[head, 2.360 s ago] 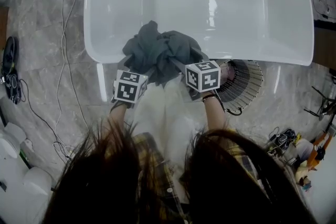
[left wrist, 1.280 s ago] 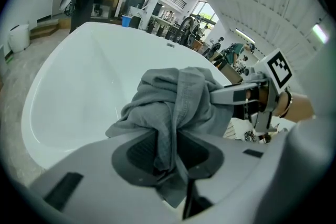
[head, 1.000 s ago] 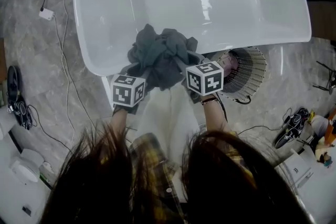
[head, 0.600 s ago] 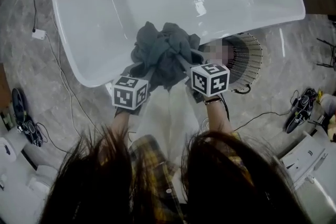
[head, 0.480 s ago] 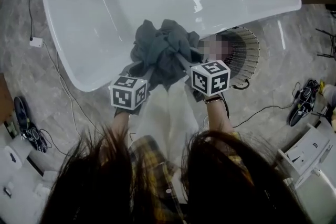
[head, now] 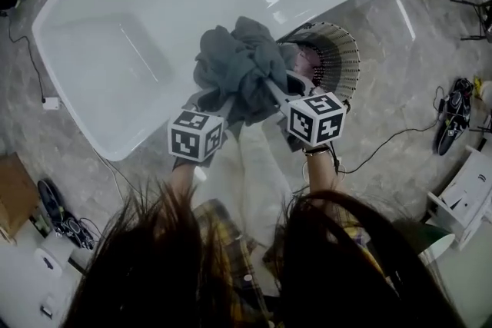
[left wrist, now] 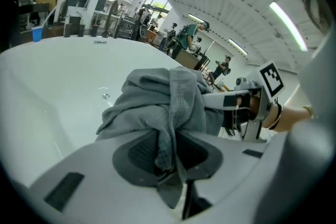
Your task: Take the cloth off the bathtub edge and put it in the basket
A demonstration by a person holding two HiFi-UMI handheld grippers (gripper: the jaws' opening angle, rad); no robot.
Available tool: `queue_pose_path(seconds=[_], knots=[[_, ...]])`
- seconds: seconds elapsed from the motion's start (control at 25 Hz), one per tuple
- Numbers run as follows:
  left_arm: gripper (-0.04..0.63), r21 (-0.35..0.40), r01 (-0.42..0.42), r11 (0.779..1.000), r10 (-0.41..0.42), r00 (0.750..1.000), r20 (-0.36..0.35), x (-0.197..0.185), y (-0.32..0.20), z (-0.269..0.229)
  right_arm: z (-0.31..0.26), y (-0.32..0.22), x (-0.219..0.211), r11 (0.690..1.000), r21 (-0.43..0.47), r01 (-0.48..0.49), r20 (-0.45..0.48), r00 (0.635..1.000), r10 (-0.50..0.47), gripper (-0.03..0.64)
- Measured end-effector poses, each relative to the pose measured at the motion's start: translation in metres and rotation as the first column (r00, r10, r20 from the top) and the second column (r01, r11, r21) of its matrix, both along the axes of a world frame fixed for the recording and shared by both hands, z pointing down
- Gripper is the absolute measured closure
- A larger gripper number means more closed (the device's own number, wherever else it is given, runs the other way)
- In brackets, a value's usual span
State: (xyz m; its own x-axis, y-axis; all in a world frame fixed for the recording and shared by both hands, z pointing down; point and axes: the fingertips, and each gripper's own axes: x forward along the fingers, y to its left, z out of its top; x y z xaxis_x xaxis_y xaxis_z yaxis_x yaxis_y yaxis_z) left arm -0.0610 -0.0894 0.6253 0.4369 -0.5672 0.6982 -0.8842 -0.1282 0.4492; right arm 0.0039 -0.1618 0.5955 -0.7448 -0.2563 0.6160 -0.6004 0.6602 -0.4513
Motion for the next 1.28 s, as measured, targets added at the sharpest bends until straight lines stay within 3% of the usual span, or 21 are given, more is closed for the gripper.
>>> queue_pose_path(seconds=[0.4,0.8,1.0,1.28], knots=[[0.491,0.018,-0.208,0.978,0.208,0.978,-0.003,0.1,-0.057,-0.007,-0.006,-0.043,0.109,0.98,0.01,-0.2,-0.007,0.98,0.2,0.505],[0.491,0.012,-0.402,0.915,0.403,0.915,-0.035,0.205,-0.089,0.009,0.007,-0.059,0.224,0.916,0.006,-0.401,-0.044,0.915,0.401,0.505],[0.491,-0.002,-0.466,0.885,0.465,0.883,-0.06,0.245,-0.095,0.019,0.017,-0.06,0.265,0.887,-0.011,-0.463,-0.07,0.885,0.461,0.505],[0.491,-0.032,-0.51,0.859,0.506,0.857,-0.096,0.275,-0.099,0.037,0.033,-0.059,0.296,0.853,-0.033,-0.521,-0.097,0.851,0.516,0.505]])
